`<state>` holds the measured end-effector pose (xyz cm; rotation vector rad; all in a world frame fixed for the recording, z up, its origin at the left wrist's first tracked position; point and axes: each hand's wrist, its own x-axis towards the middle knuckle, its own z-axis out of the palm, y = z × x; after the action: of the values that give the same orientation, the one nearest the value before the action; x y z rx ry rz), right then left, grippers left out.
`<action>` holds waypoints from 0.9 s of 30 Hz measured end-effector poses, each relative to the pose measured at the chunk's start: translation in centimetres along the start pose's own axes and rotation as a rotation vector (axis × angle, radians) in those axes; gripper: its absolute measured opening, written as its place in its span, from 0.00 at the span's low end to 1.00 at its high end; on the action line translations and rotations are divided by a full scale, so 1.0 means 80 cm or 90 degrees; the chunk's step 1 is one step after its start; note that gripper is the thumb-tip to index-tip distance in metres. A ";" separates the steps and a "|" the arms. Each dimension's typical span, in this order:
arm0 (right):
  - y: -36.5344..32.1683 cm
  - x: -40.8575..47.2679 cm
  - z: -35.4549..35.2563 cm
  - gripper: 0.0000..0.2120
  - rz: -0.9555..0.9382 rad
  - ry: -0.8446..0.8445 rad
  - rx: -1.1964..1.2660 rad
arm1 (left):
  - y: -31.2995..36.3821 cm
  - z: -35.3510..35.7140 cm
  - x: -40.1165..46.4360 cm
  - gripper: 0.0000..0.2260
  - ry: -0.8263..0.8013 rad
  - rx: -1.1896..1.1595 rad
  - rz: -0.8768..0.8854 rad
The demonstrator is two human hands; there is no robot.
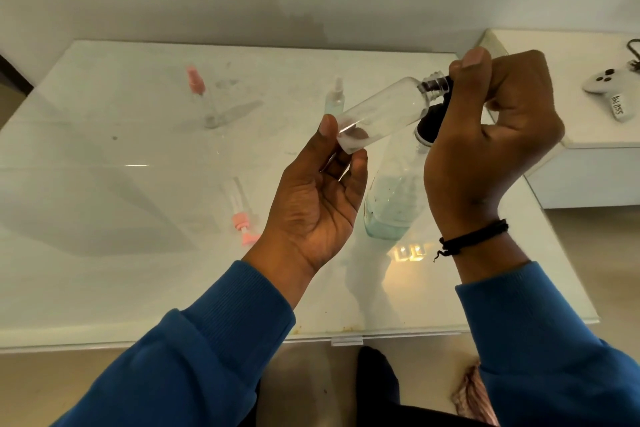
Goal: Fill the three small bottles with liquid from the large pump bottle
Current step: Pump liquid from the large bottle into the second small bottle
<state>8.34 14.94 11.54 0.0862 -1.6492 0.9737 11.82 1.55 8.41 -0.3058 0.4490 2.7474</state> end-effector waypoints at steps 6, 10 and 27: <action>0.004 0.005 0.000 0.17 0.002 0.007 -0.005 | 0.000 -0.002 0.001 0.31 -0.010 0.000 -0.001; 0.002 -0.001 0.001 0.17 -0.002 0.012 -0.006 | -0.001 -0.002 0.001 0.33 0.003 -0.005 0.001; 0.005 0.004 -0.001 0.18 -0.027 0.031 -0.042 | 0.000 0.000 0.001 0.31 -0.007 0.000 0.002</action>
<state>8.09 15.39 11.58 0.0523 -1.6278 0.8819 11.78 1.57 8.36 -0.2894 0.4478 2.7511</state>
